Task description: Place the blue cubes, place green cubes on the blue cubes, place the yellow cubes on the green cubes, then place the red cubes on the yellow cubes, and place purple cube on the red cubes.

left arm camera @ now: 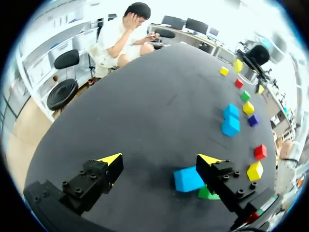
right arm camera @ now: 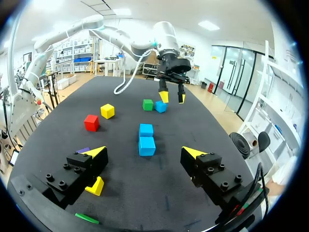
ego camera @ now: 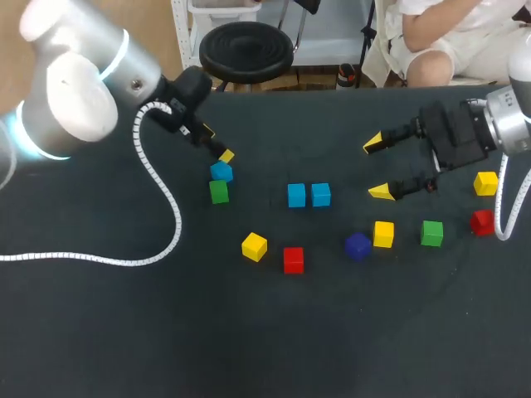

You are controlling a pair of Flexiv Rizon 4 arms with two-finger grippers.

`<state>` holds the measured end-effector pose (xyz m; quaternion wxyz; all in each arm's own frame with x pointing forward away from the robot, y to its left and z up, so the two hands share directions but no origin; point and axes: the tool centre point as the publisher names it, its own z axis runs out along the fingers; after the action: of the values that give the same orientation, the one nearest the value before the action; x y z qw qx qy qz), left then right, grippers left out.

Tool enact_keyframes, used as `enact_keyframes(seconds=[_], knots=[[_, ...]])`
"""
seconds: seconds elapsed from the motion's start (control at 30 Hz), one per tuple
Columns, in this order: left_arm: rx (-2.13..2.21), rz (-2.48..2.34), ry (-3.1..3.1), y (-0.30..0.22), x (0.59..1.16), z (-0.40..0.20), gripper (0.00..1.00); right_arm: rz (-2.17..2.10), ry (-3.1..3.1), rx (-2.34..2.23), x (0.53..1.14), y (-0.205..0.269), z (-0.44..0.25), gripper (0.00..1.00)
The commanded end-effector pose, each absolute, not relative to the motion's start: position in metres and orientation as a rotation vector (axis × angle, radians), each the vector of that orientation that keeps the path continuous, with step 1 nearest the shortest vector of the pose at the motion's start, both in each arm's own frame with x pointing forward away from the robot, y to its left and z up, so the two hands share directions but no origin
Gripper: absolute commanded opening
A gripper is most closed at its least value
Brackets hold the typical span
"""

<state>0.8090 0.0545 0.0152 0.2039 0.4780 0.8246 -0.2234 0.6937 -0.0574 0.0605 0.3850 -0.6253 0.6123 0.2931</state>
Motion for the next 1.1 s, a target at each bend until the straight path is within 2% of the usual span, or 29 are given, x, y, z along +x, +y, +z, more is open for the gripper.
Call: enact_keyframes(seconds=[0.03, 1.1], knots=[[1.369, -0.602, 2.249, 0.062, 0.783, 0.026, 1.00, 0.745, 1.559, -1.592, 0.693, -0.057, 0.061, 1.00], [1.395, -0.528, 2.300, 0.051, 0.764, 0.006, 1.00, 0.745, 1.559, -1.592, 0.693, -0.057, 0.061, 1.00]])
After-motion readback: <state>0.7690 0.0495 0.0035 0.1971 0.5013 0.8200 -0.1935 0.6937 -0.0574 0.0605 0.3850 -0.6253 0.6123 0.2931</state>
